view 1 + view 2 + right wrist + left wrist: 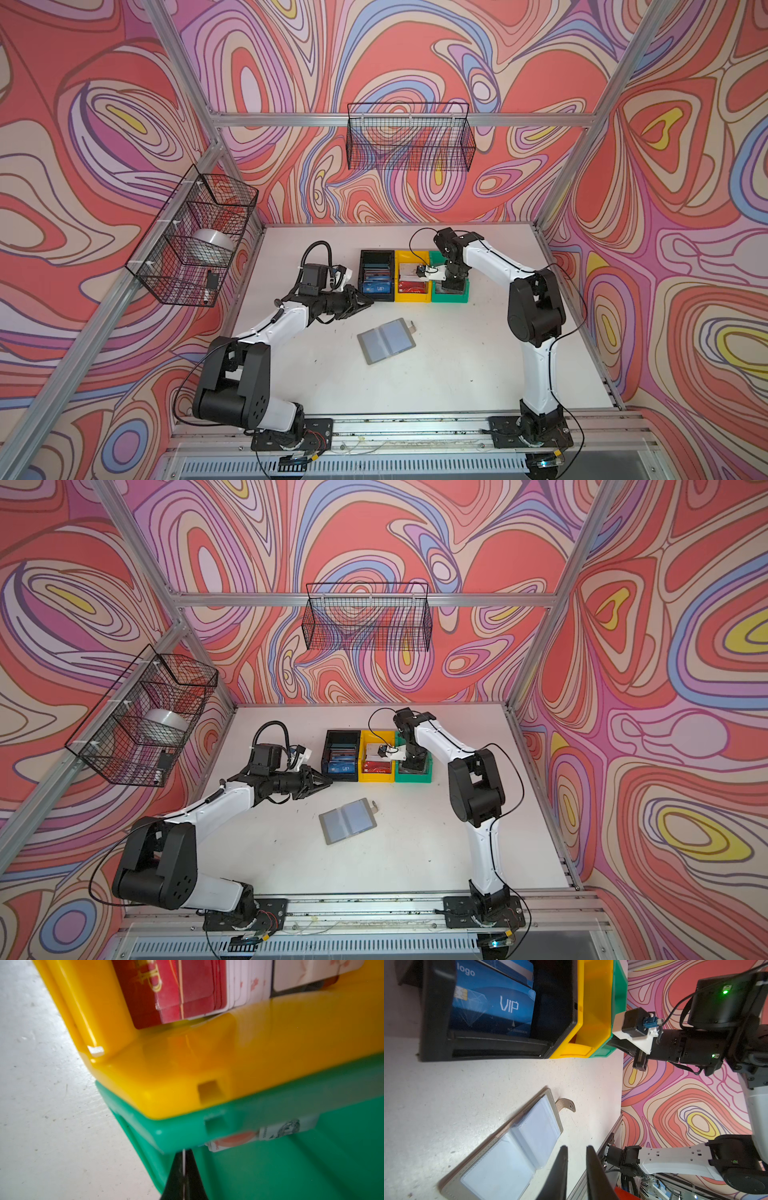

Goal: Take the credit cards out of the card holder

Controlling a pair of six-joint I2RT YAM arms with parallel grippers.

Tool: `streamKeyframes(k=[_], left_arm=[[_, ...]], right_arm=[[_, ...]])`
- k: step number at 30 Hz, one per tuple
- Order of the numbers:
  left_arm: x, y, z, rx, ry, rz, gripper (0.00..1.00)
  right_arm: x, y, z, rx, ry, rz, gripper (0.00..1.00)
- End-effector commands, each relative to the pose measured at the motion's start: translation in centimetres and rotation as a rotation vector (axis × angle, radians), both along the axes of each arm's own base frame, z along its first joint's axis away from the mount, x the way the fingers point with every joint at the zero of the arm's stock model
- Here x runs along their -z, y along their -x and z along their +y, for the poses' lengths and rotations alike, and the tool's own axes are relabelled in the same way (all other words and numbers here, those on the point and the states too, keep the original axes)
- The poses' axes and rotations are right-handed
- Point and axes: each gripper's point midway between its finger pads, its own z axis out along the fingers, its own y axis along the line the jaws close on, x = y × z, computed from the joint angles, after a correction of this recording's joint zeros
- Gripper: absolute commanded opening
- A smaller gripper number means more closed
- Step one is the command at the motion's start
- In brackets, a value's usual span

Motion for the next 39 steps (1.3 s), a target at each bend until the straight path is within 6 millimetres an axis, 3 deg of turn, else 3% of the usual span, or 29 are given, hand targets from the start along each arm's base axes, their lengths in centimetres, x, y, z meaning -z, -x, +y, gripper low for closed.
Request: streamKeyframes(k=[1, 11, 23, 28, 33, 34, 35, 37, 38, 39], left_arm=[[0.6, 0.2, -0.3, 0.009, 0.009, 0.017, 0.20], [0.6, 0.4, -0.3, 0.013, 0.013, 0.017, 0.20], [0.5, 0.4, -0.3, 0.016, 0.015, 0.012, 0.20], [0.1, 0.2, 0.0, 0.018, -0.023, -0.005, 0.20], [-1.2, -1.5, 1.7, -0.029, -0.152, -0.086, 0.22], [-1.2, -1.7, 2.2, -0.042, -0.171, -0.082, 0.23], [-1.7, -2.2, 2.6, -0.057, -0.183, -0.097, 0.23], [-2.6, -3.1, 3.5, -0.085, -0.206, -0.121, 0.24], [-3.0, -3.6, 3.9, -0.098, -0.221, -0.130, 0.25], [-3.1, -3.9, 4.3, -0.103, -0.238, -0.133, 0.27]], right_arm=[[0.7, -0.7, 0.1, 0.022, 0.001, -0.013, 0.10], [0.3, -1.4, 0.1, 0.059, -0.004, -0.043, 0.27], [-2.7, -7.9, -2.0, 0.146, 0.083, -0.352, 0.35], [-6.0, -8.5, -1.2, 0.269, -0.047, -0.452, 0.38], [-11.0, -5.6, 0.2, 0.462, -0.423, -0.514, 0.44], [-12.4, -4.8, 0.1, 0.498, -0.495, -0.543, 0.51], [-13.5, -4.1, -0.3, 0.539, -0.561, -0.578, 0.67], [-15.1, -2.6, -1.3, 0.599, -0.653, -0.645, 0.84], [-15.9, -1.9, -1.9, 0.629, -0.698, -0.677, 0.98], [-16.3, -1.3, -2.4, 0.646, -0.722, -0.698, 0.98]])
